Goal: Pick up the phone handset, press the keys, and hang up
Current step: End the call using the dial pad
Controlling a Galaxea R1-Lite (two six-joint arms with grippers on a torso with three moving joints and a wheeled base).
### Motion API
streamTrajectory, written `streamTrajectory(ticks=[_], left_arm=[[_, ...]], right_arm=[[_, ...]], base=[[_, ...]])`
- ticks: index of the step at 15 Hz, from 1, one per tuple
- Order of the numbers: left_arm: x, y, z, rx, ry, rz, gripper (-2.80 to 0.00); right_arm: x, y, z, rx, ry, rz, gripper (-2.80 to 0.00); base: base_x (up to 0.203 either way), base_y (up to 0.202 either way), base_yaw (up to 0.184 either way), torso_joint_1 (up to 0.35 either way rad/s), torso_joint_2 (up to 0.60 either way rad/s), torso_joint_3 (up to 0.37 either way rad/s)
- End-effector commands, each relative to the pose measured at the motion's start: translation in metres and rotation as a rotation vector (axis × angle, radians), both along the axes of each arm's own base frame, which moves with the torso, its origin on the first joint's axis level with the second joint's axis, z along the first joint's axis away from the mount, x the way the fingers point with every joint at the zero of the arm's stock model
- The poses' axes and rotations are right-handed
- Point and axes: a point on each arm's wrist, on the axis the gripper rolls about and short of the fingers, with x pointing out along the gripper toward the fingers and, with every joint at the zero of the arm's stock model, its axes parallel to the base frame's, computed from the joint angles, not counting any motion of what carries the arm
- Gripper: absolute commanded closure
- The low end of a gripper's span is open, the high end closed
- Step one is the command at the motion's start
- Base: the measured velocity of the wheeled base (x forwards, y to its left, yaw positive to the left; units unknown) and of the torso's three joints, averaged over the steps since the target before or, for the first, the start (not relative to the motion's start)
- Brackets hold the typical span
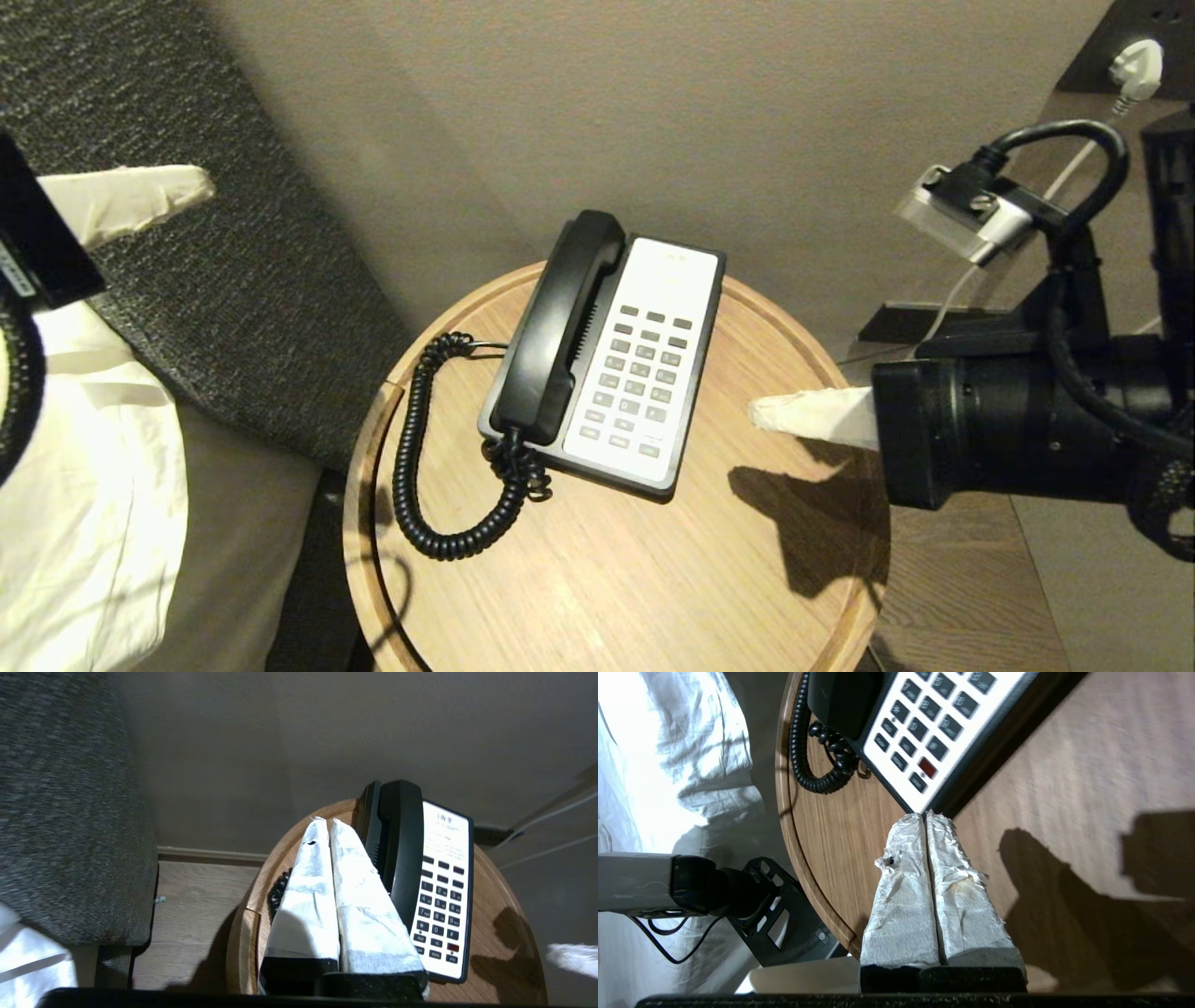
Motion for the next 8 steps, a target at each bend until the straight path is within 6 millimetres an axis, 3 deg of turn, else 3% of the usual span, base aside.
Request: streamTrajectory(ticks=[1, 8], left_arm=[[-0.008, 0.008, 0.004, -0.023, -0.027, 0.015, 0.00], [-0.011, 0.010, 0.005, -0.050, -0.025, 0.012, 0.00]], right_arm=[[0.012, 0.020, -0.013, -0.039, 0.034, 0.015, 0.00], [0.019, 0.038, -0.023, -0.064, 0.056, 0.037, 0.00]], base=[[0.000, 0.000, 0.000, 0.000, 0.00, 0.000], [0.000, 0.000, 0.000, 0.000, 0.00, 0.000]])
